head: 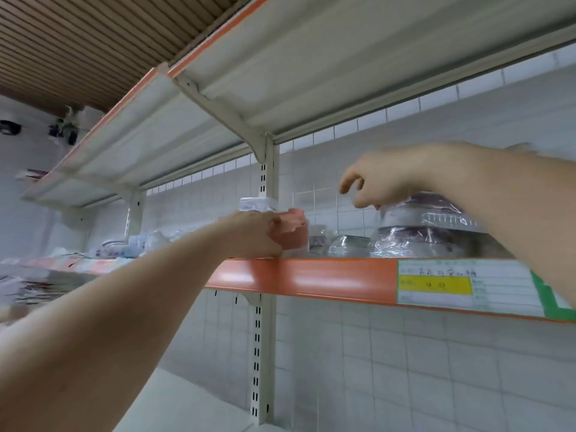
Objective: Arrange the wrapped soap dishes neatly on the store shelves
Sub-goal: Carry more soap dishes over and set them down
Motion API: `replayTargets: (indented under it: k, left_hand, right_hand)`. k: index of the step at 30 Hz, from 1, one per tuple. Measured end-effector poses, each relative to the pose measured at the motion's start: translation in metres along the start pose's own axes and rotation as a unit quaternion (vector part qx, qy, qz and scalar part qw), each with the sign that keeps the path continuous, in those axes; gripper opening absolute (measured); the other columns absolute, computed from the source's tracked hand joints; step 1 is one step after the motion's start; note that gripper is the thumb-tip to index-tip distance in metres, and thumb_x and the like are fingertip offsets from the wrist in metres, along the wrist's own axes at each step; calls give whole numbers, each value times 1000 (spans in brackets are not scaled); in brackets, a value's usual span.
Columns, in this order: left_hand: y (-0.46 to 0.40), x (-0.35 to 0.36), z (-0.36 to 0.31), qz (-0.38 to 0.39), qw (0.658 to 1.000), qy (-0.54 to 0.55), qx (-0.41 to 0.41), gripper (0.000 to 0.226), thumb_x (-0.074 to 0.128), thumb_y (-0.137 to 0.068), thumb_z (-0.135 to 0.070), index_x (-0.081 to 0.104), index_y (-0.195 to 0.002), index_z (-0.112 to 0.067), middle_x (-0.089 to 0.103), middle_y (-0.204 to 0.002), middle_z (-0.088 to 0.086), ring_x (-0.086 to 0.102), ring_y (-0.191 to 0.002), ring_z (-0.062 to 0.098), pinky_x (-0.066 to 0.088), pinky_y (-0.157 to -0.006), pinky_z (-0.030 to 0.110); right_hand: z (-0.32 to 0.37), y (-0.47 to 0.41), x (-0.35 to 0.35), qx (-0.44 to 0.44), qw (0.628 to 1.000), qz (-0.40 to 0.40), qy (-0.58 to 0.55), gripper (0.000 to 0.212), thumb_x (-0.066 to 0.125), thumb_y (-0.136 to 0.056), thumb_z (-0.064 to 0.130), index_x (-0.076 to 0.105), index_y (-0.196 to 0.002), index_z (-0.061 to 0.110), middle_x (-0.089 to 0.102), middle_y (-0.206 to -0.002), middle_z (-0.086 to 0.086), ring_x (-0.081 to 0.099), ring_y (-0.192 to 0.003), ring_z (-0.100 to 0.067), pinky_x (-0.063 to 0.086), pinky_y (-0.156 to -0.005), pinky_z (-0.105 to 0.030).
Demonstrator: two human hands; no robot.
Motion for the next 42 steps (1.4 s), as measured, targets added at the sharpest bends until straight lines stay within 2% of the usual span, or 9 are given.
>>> replayTargets:
  k: [4, 10, 14, 18, 22, 25, 31, 38, 42]
  left_hand:
    - [-27, 6, 14, 7, 995, -97, 26, 70, 62, -80, -48, 34, -139, -24, 49, -133, 1, 48, -118, 24, 37, -99, 30]
    - [-28, 15, 28, -161, 978, -41, 125, 78, 65, -76, -53, 25, -137, -27, 59, -116, 7, 57, -97, 30, 40, -74, 30]
    - [-31, 13, 47, -283, 932, 183, 135, 59, 61, -78, -37, 30, -128, -25, 58, -88, -5, 57, -75, 27, 41, -61, 31]
    - [-35, 1, 53, -329, 841, 423, 73, 71, 35, -71, -43, 25, -140, -37, 54, -105, 4, 52, -89, 24, 38, -76, 31]
    - [-39, 1, 31, -268, 779, 561, 85, 66, 31, -68, -42, 39, -133, -39, 57, -106, 1, 54, -101, 24, 42, -89, 32]
    - [-45, 13, 14, -191, 764, 608, 103, 69, 36, -69, -43, 35, -138, -34, 58, -115, 7, 57, -108, 30, 43, -99, 42]
    - [-54, 25, -3, -74, 818, 560, 109, 116, 77, -60, -34, 0, -147, -38, 34, -144, 8, 44, -125, 29, 43, -101, 44]
    - [-54, 35, 0, -53, 701, 710, 47, 89, 81, -67, -21, 26, -136, -14, 55, -102, -1, 59, -86, 19, 49, -66, 31]
    - [-51, 31, 3, -68, 645, 760, 38, 72, 82, -61, -31, 40, -118, -17, 57, -97, -1, 63, -89, 23, 54, -82, 45]
  right_hand:
    - [-14, -4, 10, 44, 998, 32, 38, 37, 56, -90, 20, 56, -127, 22, 59, -122, 3, 52, -97, -14, 41, -91, -26]
    - [-23, -4, 14, 103, 993, -35, 46, 43, 62, -86, 29, 53, -129, 25, 55, -129, -1, 50, -107, -19, 36, -83, -25]
    - [-30, 3, 22, 179, 980, 39, 80, 53, 62, -84, 45, 47, -131, 25, 54, -129, -3, 51, -109, -24, 41, -90, -31]
    - [-29, 7, 30, 249, 963, 75, 72, 72, 60, -78, 61, 45, -134, 19, 52, -130, -4, 51, -105, -21, 42, -78, -26]
    - [-25, 15, 26, 248, 968, -38, 27, 36, 58, -88, 32, 57, -121, 18, 59, -99, -2, 51, -73, -15, 35, -56, -24]
    - [-24, 27, 21, 251, 960, -115, 41, 29, 52, -90, 19, 62, -117, 17, 62, -113, -9, 55, -96, -24, 36, -69, -23]
    - [-23, 43, 27, 293, 951, -65, 80, 77, 70, -75, 36, 33, -141, 20, 40, -135, -11, 43, -121, -27, 39, -93, -33]
    - [-28, 68, 30, 363, 913, -91, 163, 60, 73, -71, 28, 50, -124, 13, 52, -123, -13, 52, -106, -30, 45, -84, -31]
    - [-13, 81, 14, 330, 904, -221, 159, 56, 71, -79, 21, 47, -129, 12, 56, -122, -15, 52, -109, -33, 40, -83, -34]
Point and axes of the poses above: each hand's wrist, its own y-axis away from the middle knuckle, its own x-axis out of the palm, z = x × y, the point moved 2 cm from there along -y, towards the middle knuckle
